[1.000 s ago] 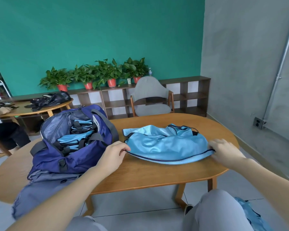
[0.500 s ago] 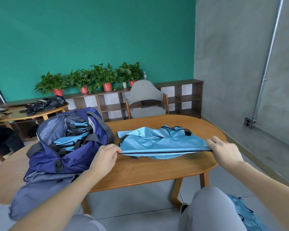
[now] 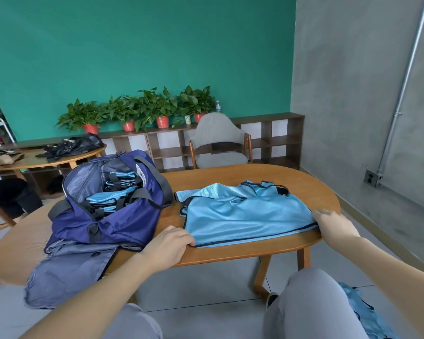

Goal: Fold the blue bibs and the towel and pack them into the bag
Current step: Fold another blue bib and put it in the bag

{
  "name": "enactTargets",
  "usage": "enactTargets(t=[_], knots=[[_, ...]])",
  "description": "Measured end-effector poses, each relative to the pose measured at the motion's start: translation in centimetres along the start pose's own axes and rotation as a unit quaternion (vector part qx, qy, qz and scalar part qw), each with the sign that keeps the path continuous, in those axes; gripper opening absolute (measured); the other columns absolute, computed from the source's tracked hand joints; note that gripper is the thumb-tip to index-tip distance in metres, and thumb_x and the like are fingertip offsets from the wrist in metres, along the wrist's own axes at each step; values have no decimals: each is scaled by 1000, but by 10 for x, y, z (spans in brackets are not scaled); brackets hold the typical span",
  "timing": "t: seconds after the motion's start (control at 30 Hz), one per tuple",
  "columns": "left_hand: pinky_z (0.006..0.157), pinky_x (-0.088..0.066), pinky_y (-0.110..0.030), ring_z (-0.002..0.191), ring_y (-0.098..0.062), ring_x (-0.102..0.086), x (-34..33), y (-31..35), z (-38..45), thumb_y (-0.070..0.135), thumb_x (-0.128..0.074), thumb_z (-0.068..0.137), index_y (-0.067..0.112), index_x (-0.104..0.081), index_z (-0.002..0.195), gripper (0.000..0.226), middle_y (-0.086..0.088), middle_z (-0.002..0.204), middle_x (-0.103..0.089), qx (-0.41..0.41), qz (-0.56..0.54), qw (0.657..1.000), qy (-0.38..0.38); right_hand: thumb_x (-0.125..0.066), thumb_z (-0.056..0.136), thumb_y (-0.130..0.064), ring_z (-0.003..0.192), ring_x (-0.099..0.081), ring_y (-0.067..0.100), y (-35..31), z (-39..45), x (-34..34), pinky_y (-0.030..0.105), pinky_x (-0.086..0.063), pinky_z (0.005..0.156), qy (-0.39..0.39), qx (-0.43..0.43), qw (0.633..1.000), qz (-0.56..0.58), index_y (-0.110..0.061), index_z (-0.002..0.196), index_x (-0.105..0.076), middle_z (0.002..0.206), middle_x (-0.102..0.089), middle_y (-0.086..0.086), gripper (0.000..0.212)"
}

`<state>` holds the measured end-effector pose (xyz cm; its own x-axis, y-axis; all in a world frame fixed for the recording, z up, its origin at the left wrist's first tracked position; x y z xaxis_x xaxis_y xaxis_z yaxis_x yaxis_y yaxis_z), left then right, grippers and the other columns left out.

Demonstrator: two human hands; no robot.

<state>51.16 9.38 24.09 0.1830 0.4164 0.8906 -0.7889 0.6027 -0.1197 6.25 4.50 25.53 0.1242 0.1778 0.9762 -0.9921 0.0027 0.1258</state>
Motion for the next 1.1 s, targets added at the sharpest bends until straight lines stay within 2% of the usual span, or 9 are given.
enactTargets(t=[0.17,0.3,0.4,0.5,0.6,0.7,0.87,0.97,1.1], knots=[[95,-39,-26,92,-8,-64,15,6,11,21,-48,89,28,-79,95,32,16,100,-72,65,-25,997,-15,-54,86,-11,92,-47,15,-8,7,12,27,-33,77,58,42,994,-76,-32,74,-48,86,-60,-12,25],[97,-46,-28,107,-12,-63,17,22,42,12,-49,98,24,-76,112,33,11,118,-70,140,-96,985,-30,-48,93,-11,83,-60,19,-45,13,25,31,-47,66,114,76,985,100,-23,93,-67,90,-65,-7,22],[99,-48,-35,119,-15,-58,7,32,71,14,-47,103,22,-69,125,32,7,129,-63,176,-155,971,-50,-47,101,-17,101,-63,23,-85,22,28,39,-54,80,67,147,963,216,-19,119,-64,117,-64,-2,24],[117,-32,-39,144,-22,-38,-9,39,104,33,-49,105,23,-54,144,40,-2,152,-46,203,-165,961,-90,-50,103,-39,128,-52,23,-117,39,27,34,-43,103,31,200,957,208,-21,140,-53,143,-52,-2,41],[125,-5,-53,156,-27,0,-35,33,121,72,-38,96,39,-25,158,71,-5,170,-7,262,-118,935,-209,-39,92,-74,150,-22,19,-134,58,11,42,-17,122,-33,204,963,175,-31,155,-31,163,-26,-6,76],[123,8,-55,155,-29,17,-64,16,122,90,-19,85,49,-6,159,85,-2,170,12,283,-90,914,-278,-15,83,-89,155,2,15,-138,75,-20,51,2,125,-111,182,966,143,-39,160,-10,168,-5,-9,92],[123,8,-54,155,-26,18,-84,-16,137,93,-9,82,51,-1,158,87,1,170,12,272,-66,922,-269,-7,84,-88,155,7,14,-145,107,-34,51,5,125,-103,166,972,133,-39,160,-4,169,-2,-10,91],[124,6,-54,156,-25,15,-89,-26,146,92,-9,83,50,-3,158,87,1,170,10,273,-68,925,-255,-7,83,-88,155,2,15,-149,118,-33,50,4,125,-93,158,972,146,-38,160,-11,168,-8,-8,92],[124,-9,-48,155,-23,-9,-83,-29,149,84,-19,90,40,-23,158,81,0,169,-14,264,-76,941,-199,-14,85,-83,138,-40,20,-150,125,-23,43,-26,117,43,144,973,175,-28,140,-53,145,-52,-5,86]])
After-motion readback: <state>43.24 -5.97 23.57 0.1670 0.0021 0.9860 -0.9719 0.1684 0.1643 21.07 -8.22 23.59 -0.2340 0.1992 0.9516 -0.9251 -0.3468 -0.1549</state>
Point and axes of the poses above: each hand's wrist, its own z-axis towards the middle knuckle, its own x-axis out of the back of the hand, y = z × x, the point moved 3 cm from there along z, towards the middle knuckle
